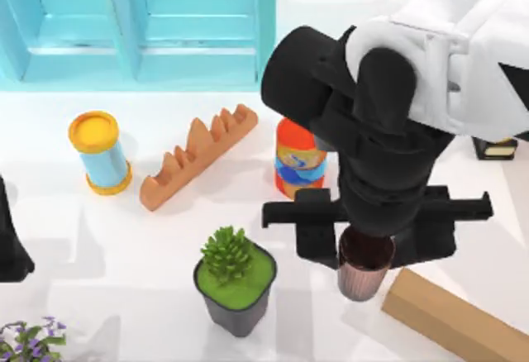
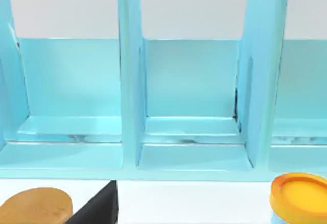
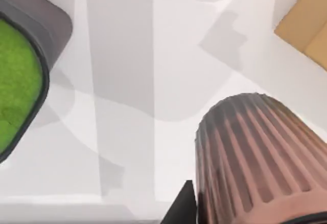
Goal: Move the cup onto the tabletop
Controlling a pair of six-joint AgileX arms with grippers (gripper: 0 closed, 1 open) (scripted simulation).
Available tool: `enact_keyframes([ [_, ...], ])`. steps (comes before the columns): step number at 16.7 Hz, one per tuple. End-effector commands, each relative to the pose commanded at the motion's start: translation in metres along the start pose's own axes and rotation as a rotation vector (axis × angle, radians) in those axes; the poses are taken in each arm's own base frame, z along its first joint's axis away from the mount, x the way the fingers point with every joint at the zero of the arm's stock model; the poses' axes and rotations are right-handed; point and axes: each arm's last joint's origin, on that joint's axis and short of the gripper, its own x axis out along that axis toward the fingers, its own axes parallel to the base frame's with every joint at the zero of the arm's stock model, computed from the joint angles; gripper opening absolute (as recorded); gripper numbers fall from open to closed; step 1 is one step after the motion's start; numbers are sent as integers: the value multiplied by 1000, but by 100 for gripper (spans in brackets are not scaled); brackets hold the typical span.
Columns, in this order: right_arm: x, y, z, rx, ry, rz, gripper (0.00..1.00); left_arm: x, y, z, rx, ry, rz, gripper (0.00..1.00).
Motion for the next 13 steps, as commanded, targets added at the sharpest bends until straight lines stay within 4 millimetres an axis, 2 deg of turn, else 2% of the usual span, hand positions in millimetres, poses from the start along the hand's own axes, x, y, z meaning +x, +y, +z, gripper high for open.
enact_keyframes([
  [7,0,1,-1,15,-1,6,0,0,0,0,0,0,0,100],
  [13,15,-5,5,78,-73,25,0,0,0,0,0,0,0,100],
])
